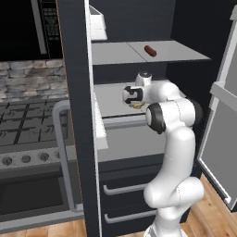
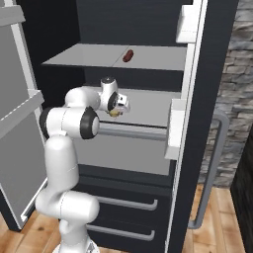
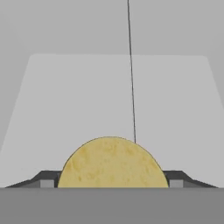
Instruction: Retrieve the sausage and cheese from the fridge and place them on the cutting board on the counter.
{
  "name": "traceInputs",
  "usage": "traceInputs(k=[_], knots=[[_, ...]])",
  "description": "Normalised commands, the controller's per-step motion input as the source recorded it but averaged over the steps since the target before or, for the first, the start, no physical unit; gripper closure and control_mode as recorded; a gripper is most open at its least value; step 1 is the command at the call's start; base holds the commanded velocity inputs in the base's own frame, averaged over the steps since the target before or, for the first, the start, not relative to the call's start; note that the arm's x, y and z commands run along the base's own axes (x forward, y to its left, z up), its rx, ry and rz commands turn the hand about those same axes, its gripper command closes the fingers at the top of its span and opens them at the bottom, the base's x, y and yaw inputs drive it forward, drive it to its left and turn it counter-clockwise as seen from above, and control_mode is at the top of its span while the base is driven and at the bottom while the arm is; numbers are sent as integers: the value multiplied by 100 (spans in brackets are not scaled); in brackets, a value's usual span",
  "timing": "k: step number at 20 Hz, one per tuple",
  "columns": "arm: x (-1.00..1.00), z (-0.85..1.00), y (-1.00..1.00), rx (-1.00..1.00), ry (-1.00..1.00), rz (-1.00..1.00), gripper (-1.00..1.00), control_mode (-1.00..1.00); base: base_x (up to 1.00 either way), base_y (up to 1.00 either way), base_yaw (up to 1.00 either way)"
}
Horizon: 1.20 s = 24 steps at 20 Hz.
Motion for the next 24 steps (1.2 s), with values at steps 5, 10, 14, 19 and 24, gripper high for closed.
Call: traceInputs(k=[5,10,14,19,24], knots=[[-47,-5,0,7,0,-1,100,-100,0,0,0],[-73,0,-4,10,0,0,100,-100,0,0,0],[-64,6,-5,8,-3,3,100,-100,0,0,0],[-49,39,0,0,-6,16,100,-100,0,0,0],[-45,56,0,-8,-5,15,100,-100,0,0,0]])
